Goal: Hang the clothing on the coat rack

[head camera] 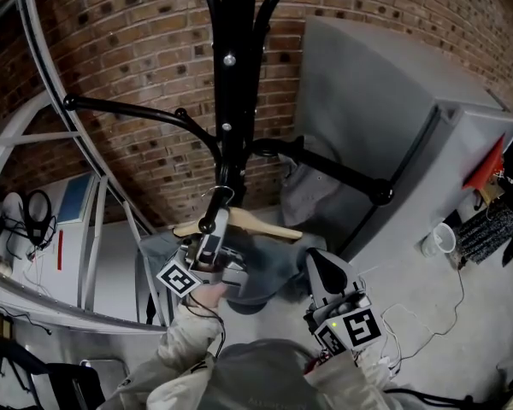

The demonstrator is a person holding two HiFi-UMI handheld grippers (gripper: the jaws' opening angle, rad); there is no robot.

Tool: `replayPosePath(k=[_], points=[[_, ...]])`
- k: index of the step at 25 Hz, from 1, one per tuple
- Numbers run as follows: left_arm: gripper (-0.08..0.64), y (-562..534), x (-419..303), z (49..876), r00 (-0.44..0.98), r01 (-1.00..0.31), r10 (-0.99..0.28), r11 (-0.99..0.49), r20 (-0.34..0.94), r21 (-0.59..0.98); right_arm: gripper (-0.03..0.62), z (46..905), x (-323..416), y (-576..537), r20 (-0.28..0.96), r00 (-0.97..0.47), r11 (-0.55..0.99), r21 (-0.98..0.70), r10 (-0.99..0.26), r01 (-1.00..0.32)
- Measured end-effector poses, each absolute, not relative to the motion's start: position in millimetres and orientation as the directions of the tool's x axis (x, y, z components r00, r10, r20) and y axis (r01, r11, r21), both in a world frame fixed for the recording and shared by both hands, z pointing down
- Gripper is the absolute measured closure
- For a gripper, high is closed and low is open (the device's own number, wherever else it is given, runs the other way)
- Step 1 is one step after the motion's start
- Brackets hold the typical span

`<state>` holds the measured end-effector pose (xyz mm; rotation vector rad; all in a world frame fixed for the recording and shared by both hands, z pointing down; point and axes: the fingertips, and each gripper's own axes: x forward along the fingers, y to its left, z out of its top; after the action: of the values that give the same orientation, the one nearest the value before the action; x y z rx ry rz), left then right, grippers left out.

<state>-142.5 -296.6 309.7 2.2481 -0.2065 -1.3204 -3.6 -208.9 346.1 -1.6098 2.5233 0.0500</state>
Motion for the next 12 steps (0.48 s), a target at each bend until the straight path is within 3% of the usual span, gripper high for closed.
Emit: replayPosePath(k=[7,12], points=[[0.397,-295,-144,308,0.534,0.051,-0.369,-0.884,-0.761,0.465,0.568,347,-4,-206,-0.137,-0.423,0.434,-0.064,-0.896,-0.898],[0.388,-293,-145,319,0.528,0.066,-0.397,-0.862,-0.751,0.503,0.568,350,-6,-202,-0.125,-0.435,0.445,-0.058,-0.892,-0.894]])
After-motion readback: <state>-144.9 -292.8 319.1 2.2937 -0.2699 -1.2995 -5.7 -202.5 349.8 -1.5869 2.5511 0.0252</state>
